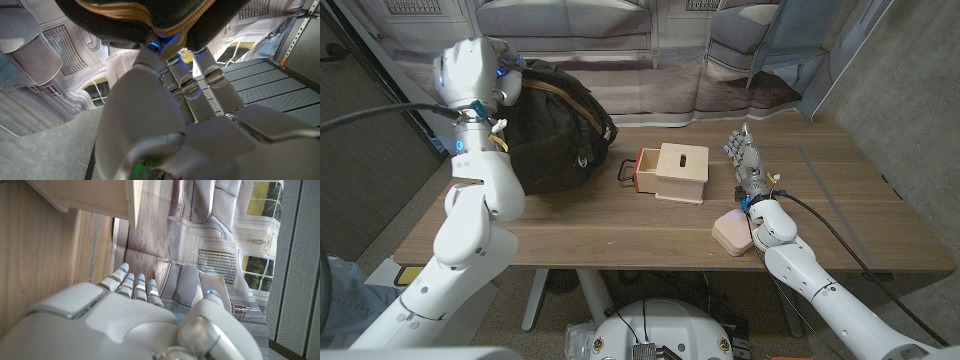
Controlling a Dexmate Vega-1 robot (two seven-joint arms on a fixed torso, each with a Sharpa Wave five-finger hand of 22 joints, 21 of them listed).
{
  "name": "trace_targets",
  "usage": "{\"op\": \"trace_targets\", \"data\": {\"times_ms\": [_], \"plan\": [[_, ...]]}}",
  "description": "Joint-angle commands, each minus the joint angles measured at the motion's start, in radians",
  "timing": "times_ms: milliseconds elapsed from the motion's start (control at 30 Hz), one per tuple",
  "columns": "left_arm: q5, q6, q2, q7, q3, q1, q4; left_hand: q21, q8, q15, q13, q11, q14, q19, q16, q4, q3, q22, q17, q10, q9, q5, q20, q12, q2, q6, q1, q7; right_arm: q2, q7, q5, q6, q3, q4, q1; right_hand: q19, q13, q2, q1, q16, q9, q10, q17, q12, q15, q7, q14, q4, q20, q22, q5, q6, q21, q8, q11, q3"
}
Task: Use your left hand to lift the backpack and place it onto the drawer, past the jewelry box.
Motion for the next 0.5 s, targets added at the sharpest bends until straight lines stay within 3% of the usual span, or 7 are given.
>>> {"op": "trace_targets", "data": {"times_ms": [33, 500], "plan": [[0.018, -0.006, -0.007, -0.008, 0.038, -0.077, 0.007, -0.006, 0.004, -0.009, 0.006, -0.004, 0.002, -0.001, 0.006, 0.128, 0.138, 0.002, 0.003, 0.008, 0.003, 0.003, 0.001, -0.004, 0.006, -0.001, -0.005, -0.005, -0.009, 0.007, 0.01, 0.0, 0.004, -0.011, -0.014, 0.01, 0.005, 0.007, 0.006, 0.004, 0.003, 0.007, 0.003, 0.002, 0.005, 0.006, 0.007, -0.001, -0.002, 0.003, -0.004, 0.001, 0.007, 0.001, 0.0, -0.004], [0.001, -0.019, -0.026, 0.003, 0.049, -0.123, 0.029, -0.01, 0.005, -0.008, 0.016, -0.006, 0.0, -0.011, 0.003, 0.13, 0.146, 0.002, 0.009, 0.009, 0.005, 0.002, 0.002, -0.01, 0.006, -0.005, -0.011, -0.008, -0.017, 0.027, 0.022, -0.028, -0.008, -0.014, -0.011, 0.014, 0.005, 0.007, 0.006, 0.004, 0.003, 0.006, 0.003, 0.001, 0.007, 0.007, 0.009, -0.002, -0.002, 0.003, -0.005, 0.002, 0.007, 0.001, 0.001, -0.006]]}}
